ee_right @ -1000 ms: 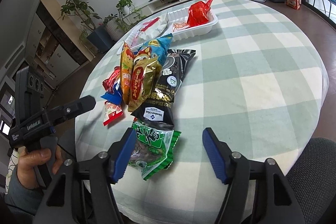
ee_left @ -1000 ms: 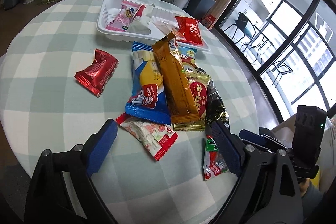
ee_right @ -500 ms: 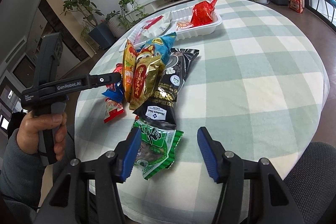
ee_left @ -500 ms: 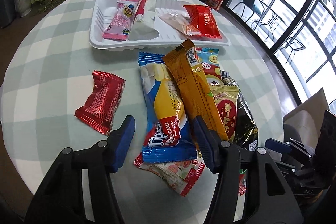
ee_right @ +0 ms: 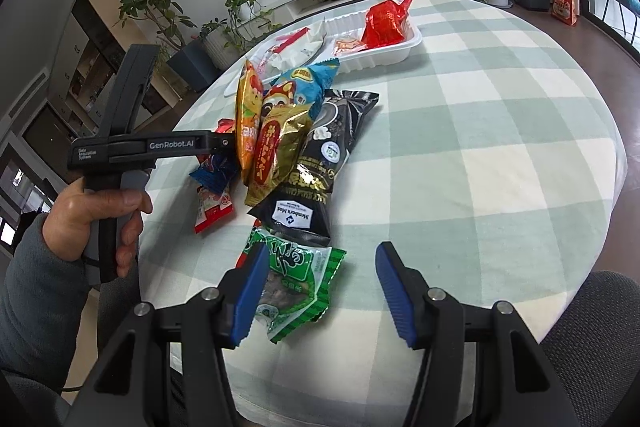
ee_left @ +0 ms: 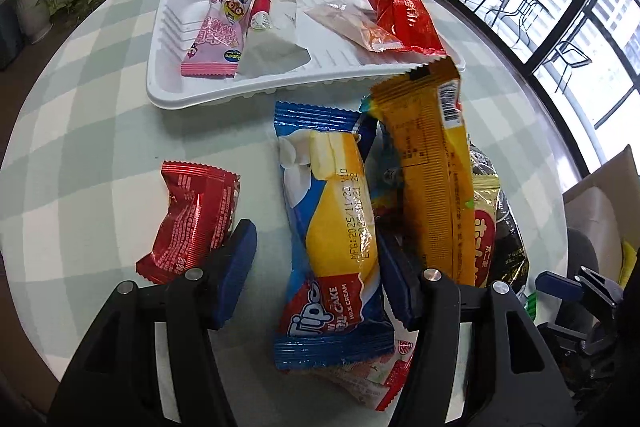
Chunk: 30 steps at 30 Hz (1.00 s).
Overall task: Organize snacks
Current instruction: 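Move the left tool to the pile and grasp the blue-and-yellow cake packet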
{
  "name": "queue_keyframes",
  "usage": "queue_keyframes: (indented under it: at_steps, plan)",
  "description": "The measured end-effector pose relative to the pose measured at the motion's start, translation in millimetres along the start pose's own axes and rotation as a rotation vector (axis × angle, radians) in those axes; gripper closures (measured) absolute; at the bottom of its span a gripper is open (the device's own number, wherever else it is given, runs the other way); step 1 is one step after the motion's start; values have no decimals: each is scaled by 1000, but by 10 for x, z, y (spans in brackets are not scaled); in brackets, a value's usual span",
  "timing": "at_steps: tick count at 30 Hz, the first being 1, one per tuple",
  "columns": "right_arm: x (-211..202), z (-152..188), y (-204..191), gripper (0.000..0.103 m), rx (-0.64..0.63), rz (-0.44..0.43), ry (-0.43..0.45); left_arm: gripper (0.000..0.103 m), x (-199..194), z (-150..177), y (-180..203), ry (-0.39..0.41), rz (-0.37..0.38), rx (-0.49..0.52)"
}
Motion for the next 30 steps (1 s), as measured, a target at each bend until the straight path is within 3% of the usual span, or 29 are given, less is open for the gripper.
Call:
queue_keyframes:
  at_steps: [9, 14, 16, 19, 30]
  plan:
    - [13, -68, 5, 44, -3, 23, 1, 52, 4, 56, 49, 18, -28, 71]
    - [-3, -145, -5, 44, -7, 37, 17, 52, 45, 68, 138, 9, -94, 151]
    - [-6, -154, -6, 44, -9, 43, 18, 52, 33, 73, 137, 6, -75, 146]
    - [-2, -155, 9, 44, -9, 57, 18, 73, -10, 96, 104, 26, -52, 125]
    - [34, -253, 118, 44, 21, 136, 20, 78, -178, 309, 9, 87, -22, 99]
Point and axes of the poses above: each gripper's, at about its wrist camera, not at the fingertips, and x roughly the way its jaws point, y to its right, z to its underside, the point moved 4 cm from there along x, roughly the way its jaws point, and after that the axes turned 1 degree about x, right-handed, at the moved point
